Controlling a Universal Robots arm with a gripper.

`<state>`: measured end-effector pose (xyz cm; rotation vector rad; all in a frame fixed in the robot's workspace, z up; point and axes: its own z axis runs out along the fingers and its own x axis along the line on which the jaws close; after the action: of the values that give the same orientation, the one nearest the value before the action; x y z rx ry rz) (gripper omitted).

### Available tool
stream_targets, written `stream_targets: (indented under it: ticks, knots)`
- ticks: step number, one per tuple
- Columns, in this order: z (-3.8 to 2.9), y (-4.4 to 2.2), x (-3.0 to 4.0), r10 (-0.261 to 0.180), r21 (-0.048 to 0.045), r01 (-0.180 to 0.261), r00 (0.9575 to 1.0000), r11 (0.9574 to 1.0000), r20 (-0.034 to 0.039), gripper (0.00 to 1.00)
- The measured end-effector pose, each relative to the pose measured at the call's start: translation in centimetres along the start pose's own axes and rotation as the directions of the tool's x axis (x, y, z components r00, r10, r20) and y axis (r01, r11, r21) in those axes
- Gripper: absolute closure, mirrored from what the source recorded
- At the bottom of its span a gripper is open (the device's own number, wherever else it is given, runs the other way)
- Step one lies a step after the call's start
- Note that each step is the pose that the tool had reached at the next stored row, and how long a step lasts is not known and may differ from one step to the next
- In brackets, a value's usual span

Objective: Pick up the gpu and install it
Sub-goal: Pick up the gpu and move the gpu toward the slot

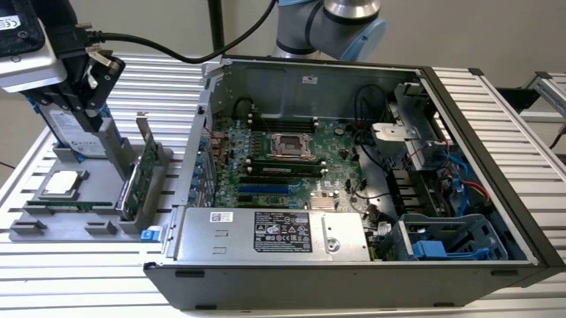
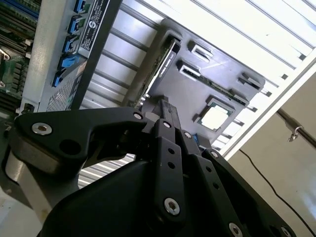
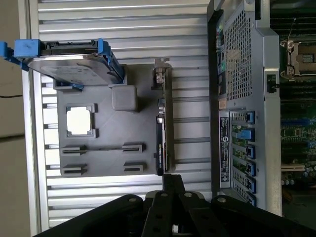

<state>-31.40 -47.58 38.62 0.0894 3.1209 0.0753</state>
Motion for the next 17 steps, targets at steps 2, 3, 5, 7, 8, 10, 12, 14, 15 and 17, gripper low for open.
stream_targets:
  ticks: [2,3,5,7,8,10,12,14,15,17]
  knots:
    - [0.0,0.0,0.0,0.0,0.0,0.0,1.0,1.0,0.0,0.0]
    - [0.0,0.0,0.0,0.0,0.0,0.0,1.0,1.0,0.0,0.0]
    - [0.0,0.0,0.0,0.0,0.0,0.0,1.0,1.0,0.0,0.0]
    - [0.0,0.0,0.0,0.0,0.0,0.0,1.0,1.0,0.0,0.0]
    - [0.0,0.0,0.0,0.0,-0.0001,0.0,1.0,1.0,0.0002,0.0]
    - [0.0,0.0,0.0,0.0,-0.0013,0.0,1.0,1.0,0.0002,0.0]
    - [0.01,0.0,0.0,0.0,-0.0012,0.0,1.0,1.0,0.0001,0.0]
    - [0.05,0.0,0.0,0.0,-0.0012,0.0,1.0,1.0,0.0002,0.0]
    - [0.06,0.0,0.0,0.0,-0.0013,0.0,1.0,1.0,0.0001,0.0]
    - [0.09,0.0,0.0,0.0,-0.0013,0.0,1.0,1.0,0.0002,0.0]
